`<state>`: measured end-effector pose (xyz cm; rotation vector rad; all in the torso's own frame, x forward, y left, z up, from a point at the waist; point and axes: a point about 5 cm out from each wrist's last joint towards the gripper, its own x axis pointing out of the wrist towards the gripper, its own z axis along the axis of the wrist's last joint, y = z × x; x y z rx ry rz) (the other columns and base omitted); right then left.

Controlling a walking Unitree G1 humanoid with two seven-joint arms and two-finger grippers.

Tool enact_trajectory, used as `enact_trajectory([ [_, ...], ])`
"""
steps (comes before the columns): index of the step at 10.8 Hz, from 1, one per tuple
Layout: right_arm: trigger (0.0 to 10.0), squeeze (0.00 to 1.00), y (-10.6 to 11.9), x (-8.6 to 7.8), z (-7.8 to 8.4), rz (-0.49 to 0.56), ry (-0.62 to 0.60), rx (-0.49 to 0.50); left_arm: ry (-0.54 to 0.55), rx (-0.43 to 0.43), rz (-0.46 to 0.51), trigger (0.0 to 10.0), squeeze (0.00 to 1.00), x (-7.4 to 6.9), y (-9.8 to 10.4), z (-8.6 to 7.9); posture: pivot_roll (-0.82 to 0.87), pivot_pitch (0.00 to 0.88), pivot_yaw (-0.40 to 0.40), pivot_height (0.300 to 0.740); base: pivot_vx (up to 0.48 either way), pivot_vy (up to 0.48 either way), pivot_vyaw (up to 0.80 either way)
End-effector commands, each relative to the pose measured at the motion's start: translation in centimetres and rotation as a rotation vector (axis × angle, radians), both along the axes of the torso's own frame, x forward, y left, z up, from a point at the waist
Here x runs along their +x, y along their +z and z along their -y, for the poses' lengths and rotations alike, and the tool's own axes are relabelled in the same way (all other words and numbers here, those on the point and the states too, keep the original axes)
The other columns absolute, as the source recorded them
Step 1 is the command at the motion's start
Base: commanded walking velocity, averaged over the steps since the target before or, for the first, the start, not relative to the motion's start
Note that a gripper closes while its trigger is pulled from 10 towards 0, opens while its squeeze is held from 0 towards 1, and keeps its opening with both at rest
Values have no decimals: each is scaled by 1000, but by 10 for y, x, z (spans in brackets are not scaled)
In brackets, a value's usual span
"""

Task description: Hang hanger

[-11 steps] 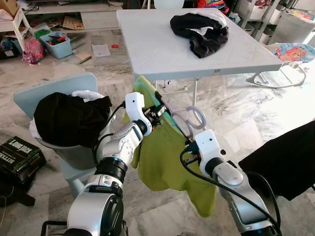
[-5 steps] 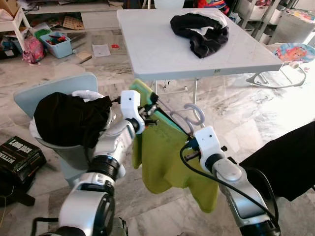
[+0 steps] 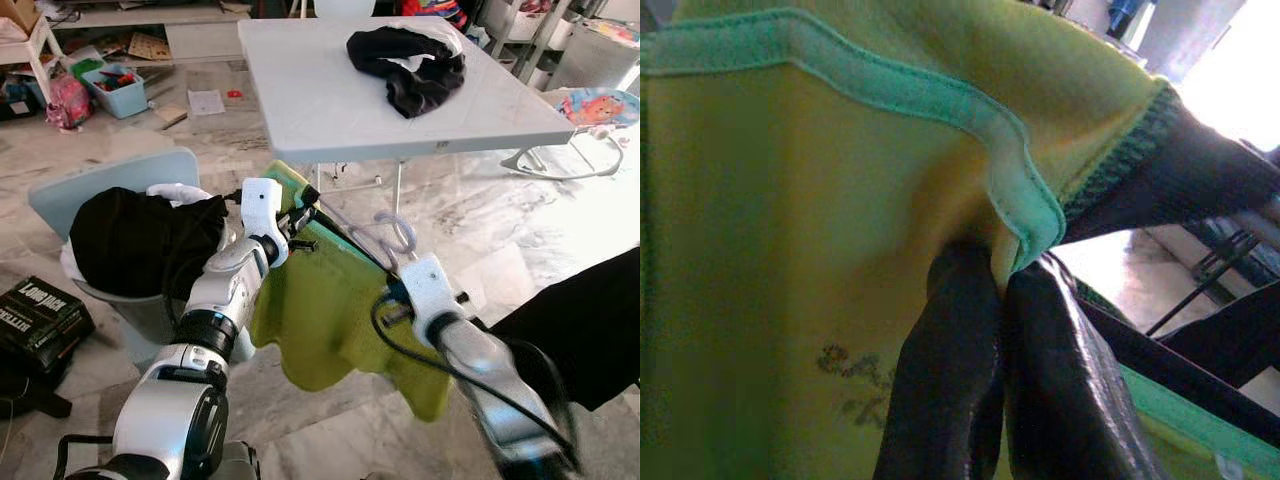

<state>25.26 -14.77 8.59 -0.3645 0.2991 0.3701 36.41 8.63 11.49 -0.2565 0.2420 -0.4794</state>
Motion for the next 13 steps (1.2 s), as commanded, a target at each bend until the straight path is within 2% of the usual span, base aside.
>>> enact_trajectory([
  [1,10000,0,-7,-22,48,-42,-102,-75,251,62,112,0,0,17,28,-67,-119,0,-59,740,0,0,0],
  [3,10000,0,-16,-48,80,-104,-144,-162,244,60,116,0,0,16,28,-68,-131,0,-57,740,0,0,0],
  [4,10000,0,-16,-56,92,-123,-180,-195,221,51,109,0,0,16,27,-64,-135,0,-56,740,0,0,0],
  [5,10000,0,-14,-62,98,-118,-176,-200,210,55,102,0,0,15,24,-59,-142,0,-54,740,0,0,0],
  [7,10000,0,-7,-61,98,-75,-146,-173,175,48,94,0,0,14,22,-50,-146,0,-51,740,0,0,0],
  [8,10000,0,4,-51,90,-1,-130,-102,162,42,81,0,0,13,18,-46,-147,0,-50,740,0,0,0],
  [9,10000,0,12,-47,83,47,-89,-61,170,38,70,0,0,12,16,-46,-146,0,-52,740,0,0,0],
  [10,10000,0,24,-44,83,114,-52,-47,199,23,62,0,0,13,16,-52,-148,0,-55,740,0,0,0],
  [11,10000,0,26,-45,99,127,-89,-70,234,12,62,0,0,15,19,-63,-148,0,-55,740,0,0,0],
  [12,10000,0,25,-52,111,125,-80,-96,255,16,59,0,0,16,19,-71,-149,0,-55,740,0,0,0],
  [13,10000,0,23,-61,119,117,-42,-134,255,15,59,0,0,16,19,-72,-151,0,-53,740,0,0,0],
])
